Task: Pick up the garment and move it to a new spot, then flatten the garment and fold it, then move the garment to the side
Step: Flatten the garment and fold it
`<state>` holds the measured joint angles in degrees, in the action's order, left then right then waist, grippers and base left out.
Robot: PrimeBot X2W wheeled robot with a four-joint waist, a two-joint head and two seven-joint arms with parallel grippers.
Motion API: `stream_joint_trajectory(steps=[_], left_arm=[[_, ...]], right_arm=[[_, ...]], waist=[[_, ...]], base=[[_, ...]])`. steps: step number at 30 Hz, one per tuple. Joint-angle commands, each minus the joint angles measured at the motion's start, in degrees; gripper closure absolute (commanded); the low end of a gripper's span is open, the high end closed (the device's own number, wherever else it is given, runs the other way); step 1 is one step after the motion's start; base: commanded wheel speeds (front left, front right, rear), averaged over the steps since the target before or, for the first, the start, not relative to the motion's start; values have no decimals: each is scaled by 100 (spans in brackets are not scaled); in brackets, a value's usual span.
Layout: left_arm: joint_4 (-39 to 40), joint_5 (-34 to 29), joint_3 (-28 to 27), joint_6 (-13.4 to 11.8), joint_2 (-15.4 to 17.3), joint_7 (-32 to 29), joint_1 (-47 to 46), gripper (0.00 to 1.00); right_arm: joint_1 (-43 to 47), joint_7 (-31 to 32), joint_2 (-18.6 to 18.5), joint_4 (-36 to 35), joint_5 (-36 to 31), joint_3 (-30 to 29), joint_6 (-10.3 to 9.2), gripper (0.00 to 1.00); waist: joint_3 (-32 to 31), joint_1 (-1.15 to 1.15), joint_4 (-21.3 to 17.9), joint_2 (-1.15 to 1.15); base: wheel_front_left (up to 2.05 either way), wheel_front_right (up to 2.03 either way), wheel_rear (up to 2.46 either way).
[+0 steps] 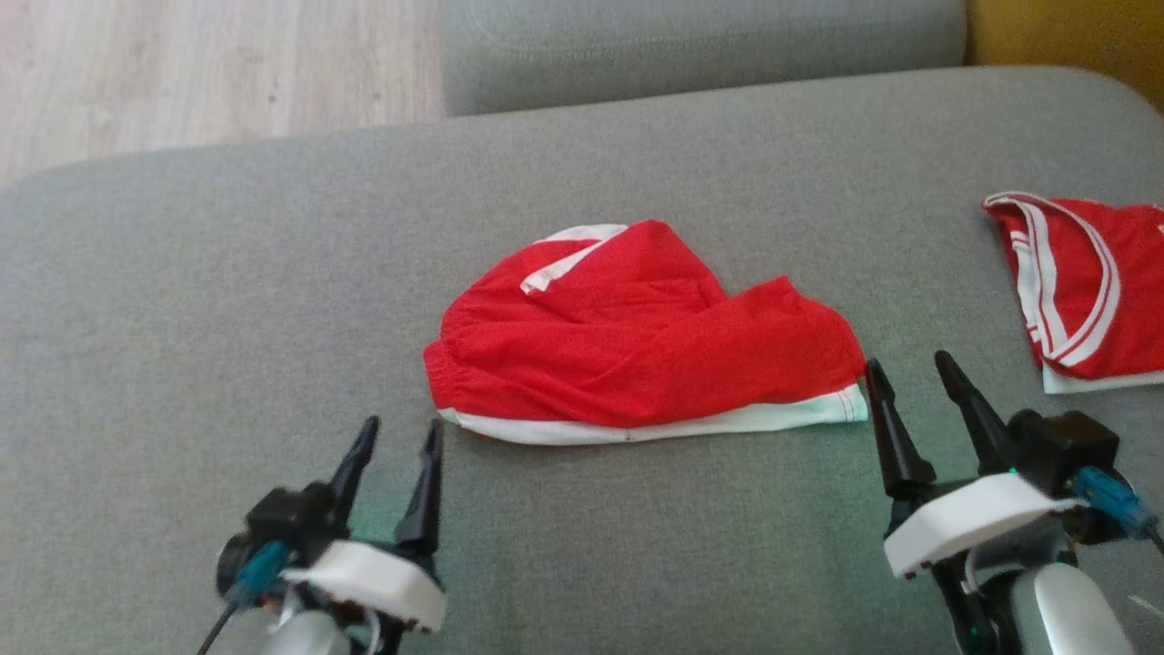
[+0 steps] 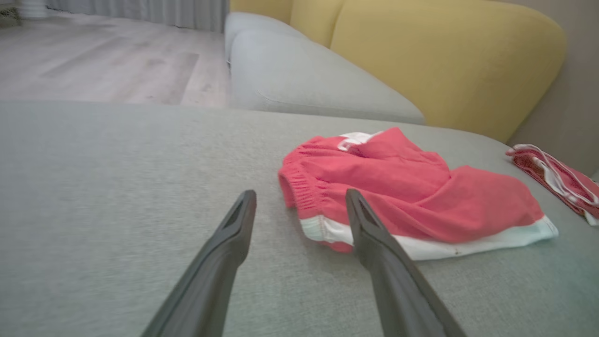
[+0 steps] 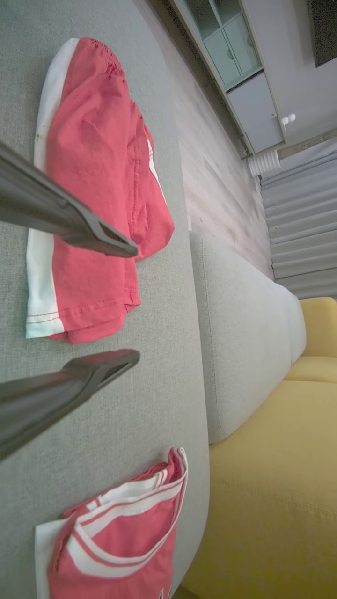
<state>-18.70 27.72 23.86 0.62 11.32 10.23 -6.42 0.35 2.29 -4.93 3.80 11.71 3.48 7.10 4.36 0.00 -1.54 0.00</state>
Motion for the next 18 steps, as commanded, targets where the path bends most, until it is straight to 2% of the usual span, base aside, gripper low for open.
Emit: stream_joint_trajectory(steps=[1,5,12,15,17,18], left_arm=[[76,-20,-158,33,32,7,-355,0],[-818,32,16,228,-258,-23,-873,0],[-1729,48,-14,129,-399,16,-1345,0],[-1936,91,6,201,-432,24,-1445,0],[-2032,96,61,292,-438,41,-1499,58],[-2070,96,81,324,-442,65,-1525,100]], right_arm=[[-296,-4,-23,-193,32,151,39,0],[-478,-63,-47,-154,65,258,39,0],[-623,-164,-73,-6,124,330,39,0],[-635,-193,-70,42,124,318,39,0],[-641,-212,-79,71,132,312,39,0],[-645,-219,-83,85,134,308,39,0]], waist=[[85,0,-19,0],[324,0,-123,0],[495,0,-302,0],[517,0,-336,0],[525,0,-344,0],[527,0,-344,0]], base=[[0,0,0],[0,0,0],[0,0,0],[0,0,0],[0,0,0],[0,0,0]])
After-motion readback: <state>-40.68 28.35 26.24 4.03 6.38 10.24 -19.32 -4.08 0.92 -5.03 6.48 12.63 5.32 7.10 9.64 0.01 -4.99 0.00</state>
